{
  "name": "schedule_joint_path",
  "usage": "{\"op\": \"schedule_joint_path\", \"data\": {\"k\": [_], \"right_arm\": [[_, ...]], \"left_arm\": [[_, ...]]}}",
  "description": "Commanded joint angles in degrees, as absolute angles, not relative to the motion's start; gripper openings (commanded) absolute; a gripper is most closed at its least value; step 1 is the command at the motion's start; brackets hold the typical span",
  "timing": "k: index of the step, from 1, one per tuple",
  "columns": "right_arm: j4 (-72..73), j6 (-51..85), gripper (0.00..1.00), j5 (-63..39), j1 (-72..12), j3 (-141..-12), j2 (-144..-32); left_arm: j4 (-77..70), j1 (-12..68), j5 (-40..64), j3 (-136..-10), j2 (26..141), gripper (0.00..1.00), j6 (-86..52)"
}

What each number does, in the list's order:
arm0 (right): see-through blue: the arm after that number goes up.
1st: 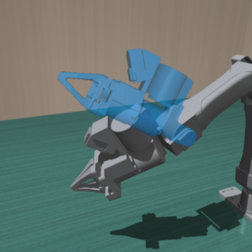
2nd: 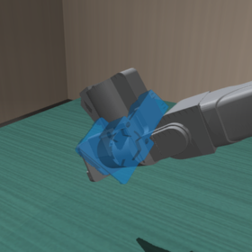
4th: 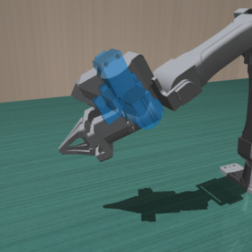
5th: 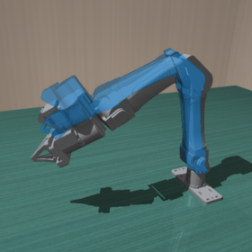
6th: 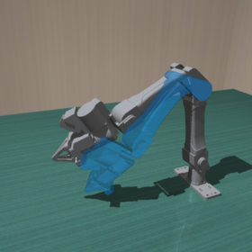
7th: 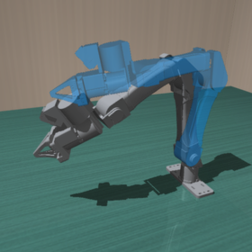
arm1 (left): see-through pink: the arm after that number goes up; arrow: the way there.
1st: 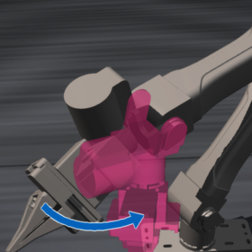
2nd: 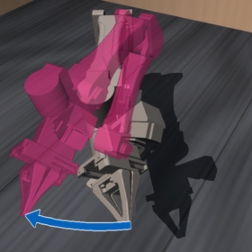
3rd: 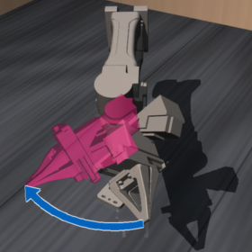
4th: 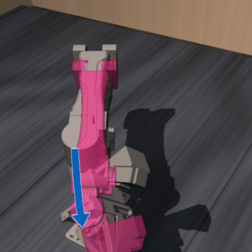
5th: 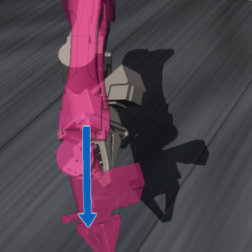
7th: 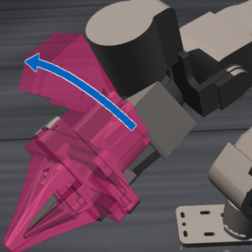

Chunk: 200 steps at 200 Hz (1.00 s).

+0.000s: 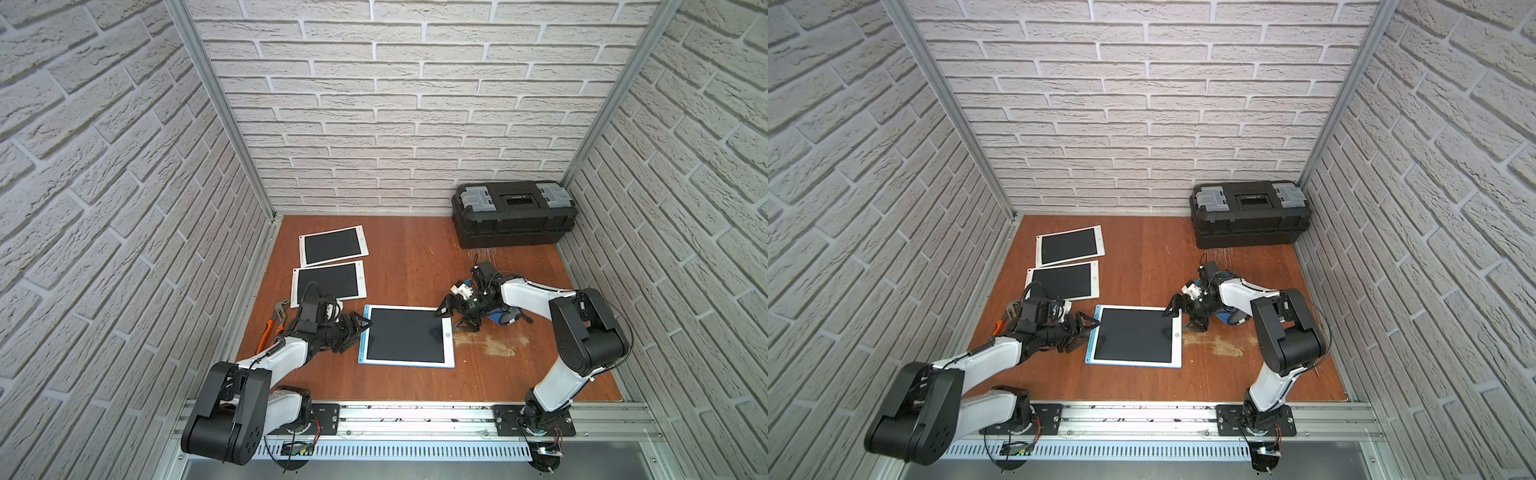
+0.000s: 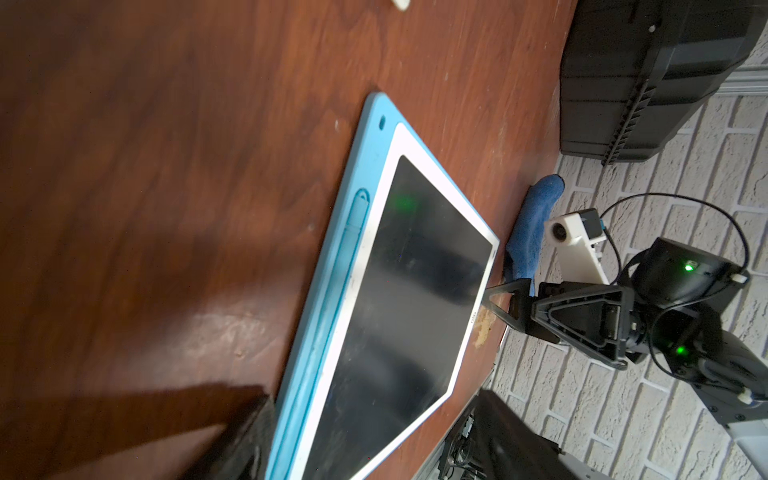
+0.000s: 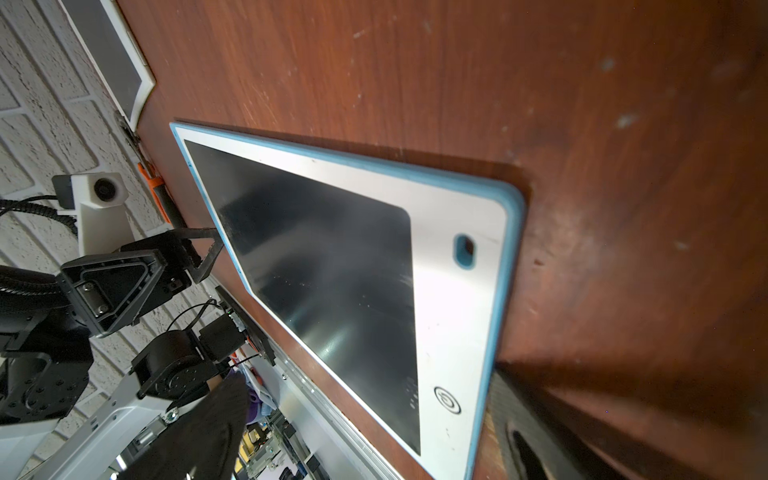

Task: Wipe the drawing tablet
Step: Adjust the drawing tablet at the center of the board.

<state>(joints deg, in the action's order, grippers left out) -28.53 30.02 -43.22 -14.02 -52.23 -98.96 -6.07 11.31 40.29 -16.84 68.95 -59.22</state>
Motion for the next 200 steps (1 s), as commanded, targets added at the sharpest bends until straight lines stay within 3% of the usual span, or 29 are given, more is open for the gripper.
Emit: {"op": "schedule_joint_path", "data": {"k": [1, 87, 200], "right_arm": [[-21.8, 31.8, 0.9, -44.4, -15.6, -48.6, -103.8], [-16.0, 34.9, 0.83, -47.7, -15.7, -45.7, -90.7], [-11.3, 38.2, 0.74, -55.5, -15.4, -44.9, -83.7]], "left_arm": [[-8.9, 11.4, 41.4, -15.5, 69.8, 0.77, -60.3], [-7.2, 11.4, 40.4, -15.8, 69.6, 0.76, -59.0], [-5.2, 11.4, 39.7, -15.8, 67.7, 0.75, -58.5]]}}
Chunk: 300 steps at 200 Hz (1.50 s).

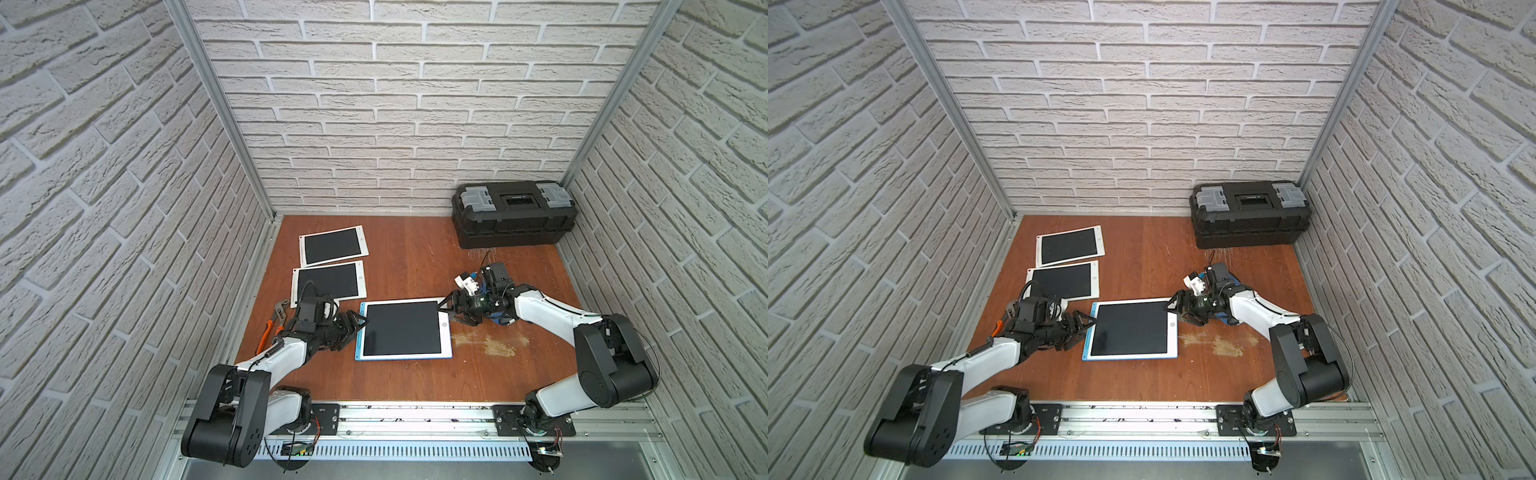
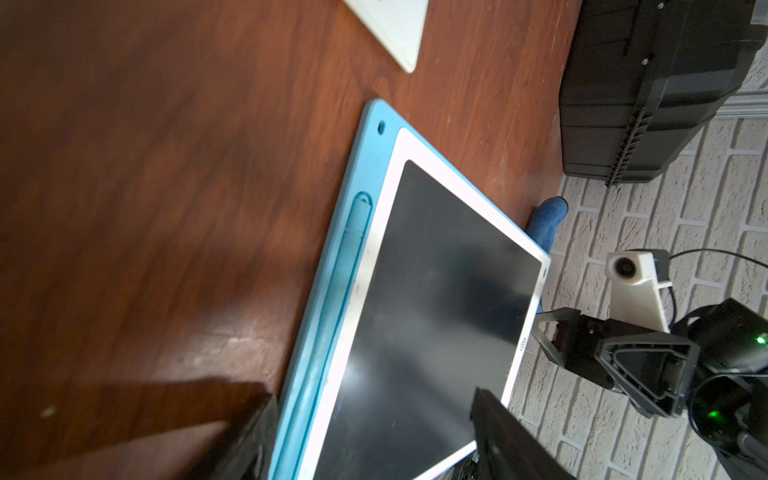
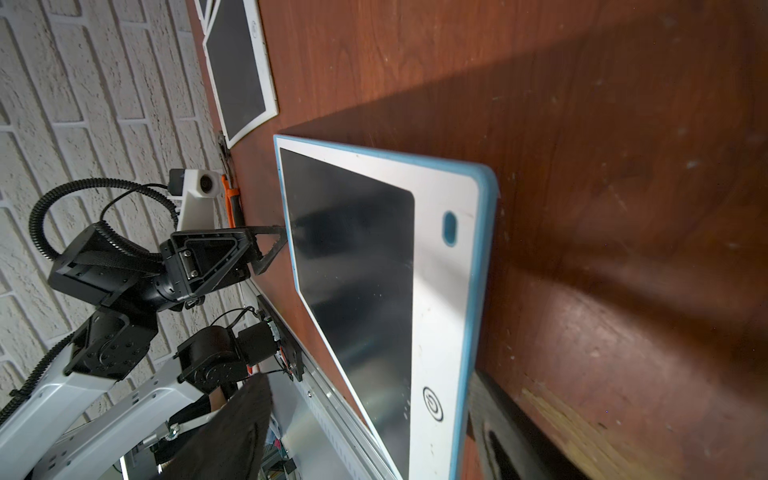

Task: Wipe the drawing tablet
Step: Adjust the drawing tablet at the center of the board.

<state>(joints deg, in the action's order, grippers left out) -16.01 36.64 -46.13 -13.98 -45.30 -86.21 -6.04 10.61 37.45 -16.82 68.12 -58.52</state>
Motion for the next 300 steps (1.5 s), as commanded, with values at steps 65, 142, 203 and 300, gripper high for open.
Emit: {"op": "schedule_joint_path", "data": {"k": [65, 142, 203, 300], "right_arm": [[-11.0, 39.2, 0.74, -57.7, -15.7, -45.2, -80.4], [-4.4, 44.7, 0.65, -61.5, -16.3, -43.9, -78.3], [-9.6, 42.1, 0.11, -59.9, -16.3, -45.4, -77.2], [-12.0, 40.7, 0.24, -58.9, -16.4, -46.3, -77.7]], "left_arm": [[-4.5, 11.4, 39.5, -15.9, 67.0, 0.75, -58.3], [-4.3, 11.4, 39.3, -15.7, 66.2, 0.75, -58.4], [-4.3, 11.4, 39.3, -15.8, 66.2, 0.75, -58.4], [-4.5, 11.4, 39.4, -15.8, 66.4, 0.75, -58.4]]}}
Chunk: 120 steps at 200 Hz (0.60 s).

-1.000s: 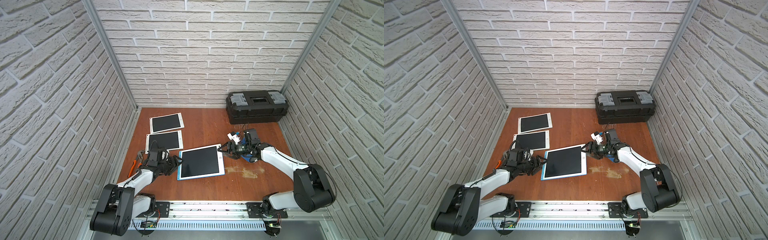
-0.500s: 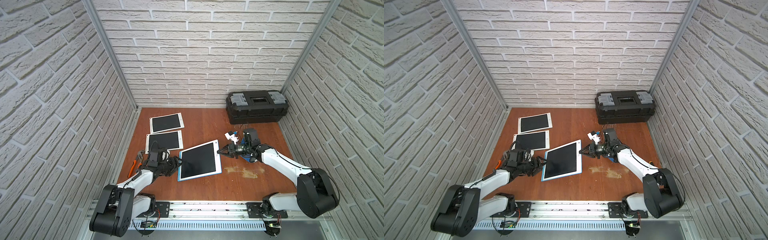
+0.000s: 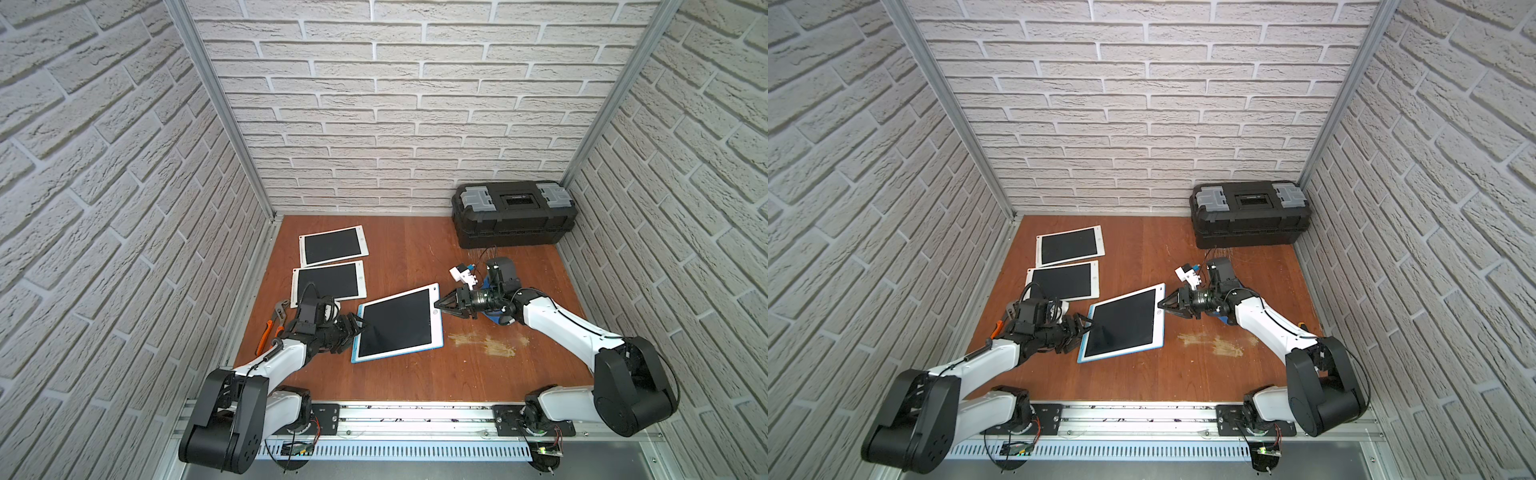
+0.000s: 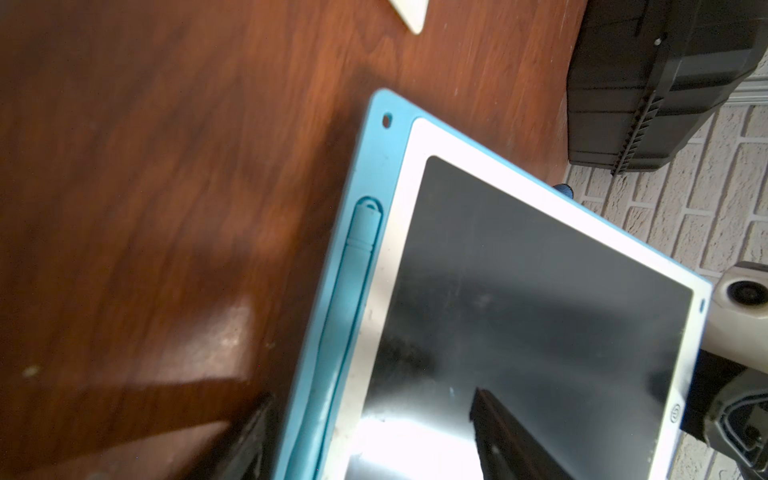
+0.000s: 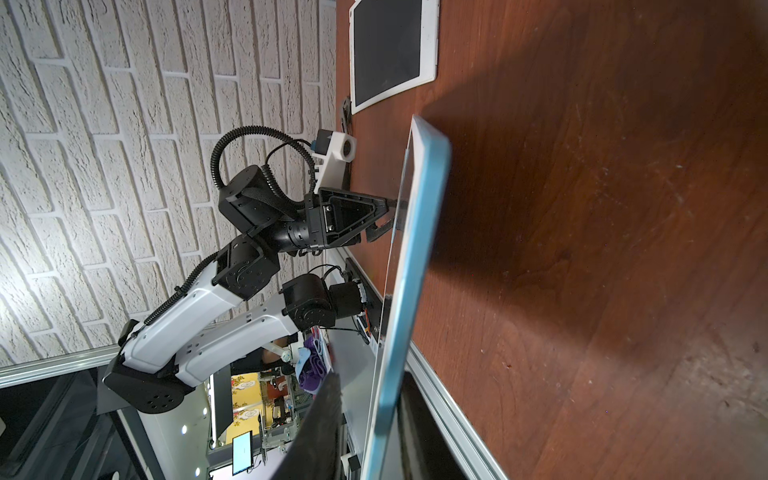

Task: Wipe the drawing tablet
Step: Adjust the drawing tablet at the center of the board.

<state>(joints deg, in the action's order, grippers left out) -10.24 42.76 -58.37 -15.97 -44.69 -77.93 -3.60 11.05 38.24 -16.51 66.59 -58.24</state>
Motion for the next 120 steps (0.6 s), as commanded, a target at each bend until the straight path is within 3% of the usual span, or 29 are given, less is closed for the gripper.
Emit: {"op": "schedule_joint_path", "data": {"k": [1, 68, 80, 94, 120], "right_arm": [[-12.2, 40.6, 0.23, -58.7, -16.3, -46.3, -77.8], [-15.6, 38.6, 0.19, -55.5, -18.3, -47.3, -80.4], [-15.9, 38.6, 0.15, -54.9, -18.5, -47.7, -80.4], [-17.8, 37.8, 0.03, -53.3, -18.5, -48.7, -80.7], [-20.9, 36.0, 0.03, -51.3, -18.3, -50.2, -80.9]], "left_arm": [[-4.5, 11.4, 39.4, -15.8, 66.4, 0.75, -58.4], [-4.9, 11.4, 39.7, -15.8, 66.2, 0.75, -58.4], [-5.1, 11.4, 39.7, -15.8, 66.2, 0.75, -58.4], [-5.3, 11.4, 39.7, -15.7, 66.0, 0.75, -58.6], [-8.5, 11.8, 41.2, -15.6, 64.8, 0.81, -59.6]]}}
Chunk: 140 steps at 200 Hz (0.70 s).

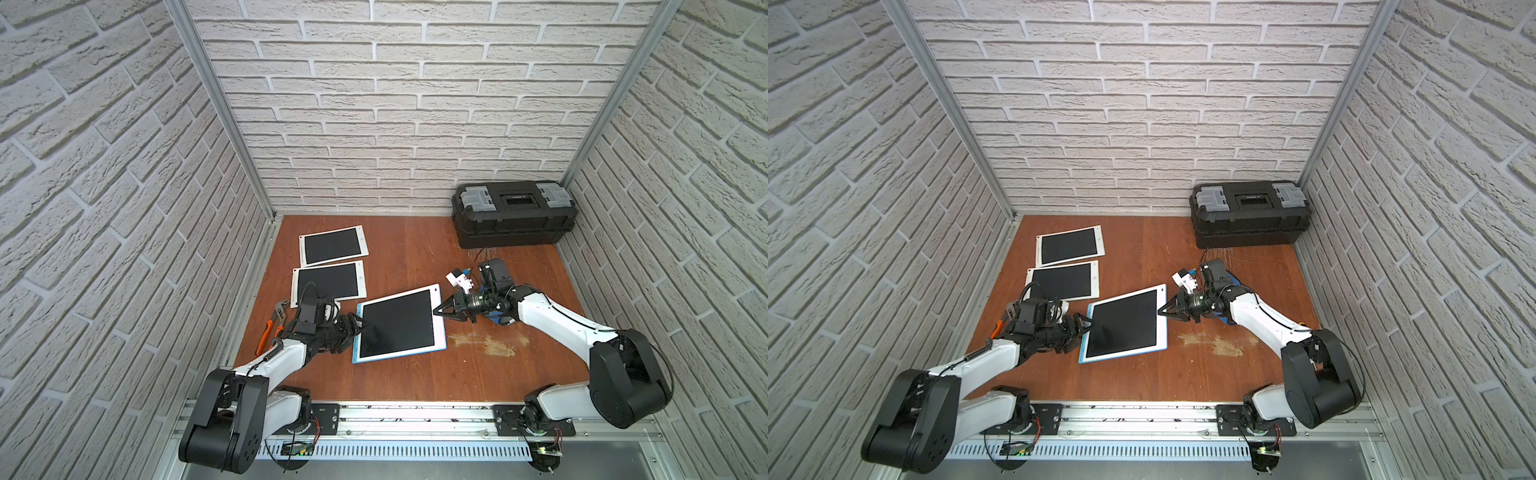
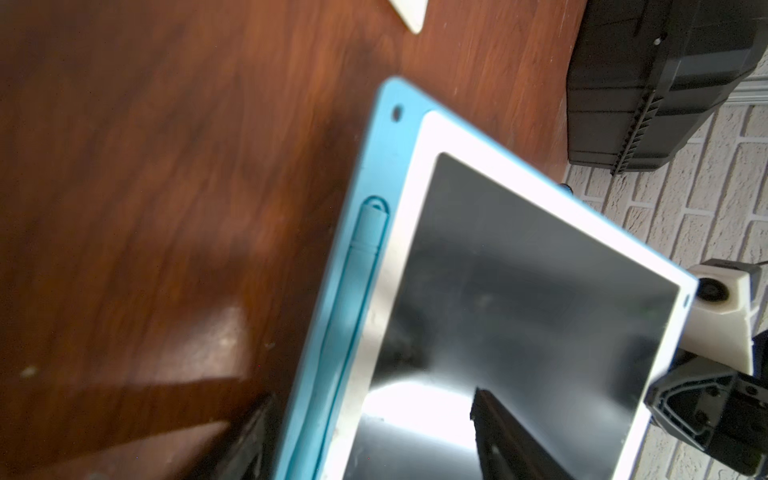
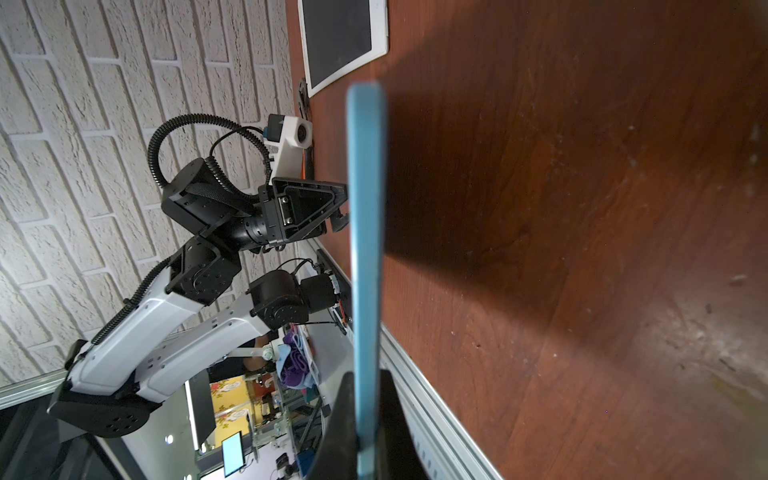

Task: Wipe the drawing tablet
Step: Adjust the drawing tablet at the center of the board.

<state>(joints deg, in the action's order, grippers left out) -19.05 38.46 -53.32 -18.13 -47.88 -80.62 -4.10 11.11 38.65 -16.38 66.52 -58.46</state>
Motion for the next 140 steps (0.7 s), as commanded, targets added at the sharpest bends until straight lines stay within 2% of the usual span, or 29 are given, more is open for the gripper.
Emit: {"op": "schedule_joint_path", "data": {"k": [1, 24, 44, 69, 100, 140], "right_arm": [[-21.0, 36.0, 0.03, -51.3, -18.2, -50.3, -80.9], [-25.6, 33.6, 0.03, -51.6, -15.6, -52.7, -80.1], [-27.9, 32.9, 0.03, -54.9, -10.1, -53.9, -77.7], [-12.5, 43.4, 0.03, -61.1, -8.7, -48.9, -73.9], [-2.4, 49.0, 0.03, -64.7, -8.6, -46.3, -68.0], [-2.0, 49.8, 0.03, -65.8, -10.3, -47.4, -63.4]], "left_arm": [[-8.5, 11.8, 41.2, -15.7, 64.7, 0.82, -59.6], [-5.3, 11.7, 40.1, -17.2, 58.9, 0.92, -58.7], [-4.0, 10.1, 39.4, -18.1, 54.2, 0.92, -59.2], [-12.4, 4.4, 44.0, -16.4, 51.7, 0.88, -65.2], [-30.1, -3.7, 51.7, -13.8, 53.1, 0.84, -75.3], [-40.5, -5.1, 52.4, -13.6, 54.0, 0.69, -81.2]]}}
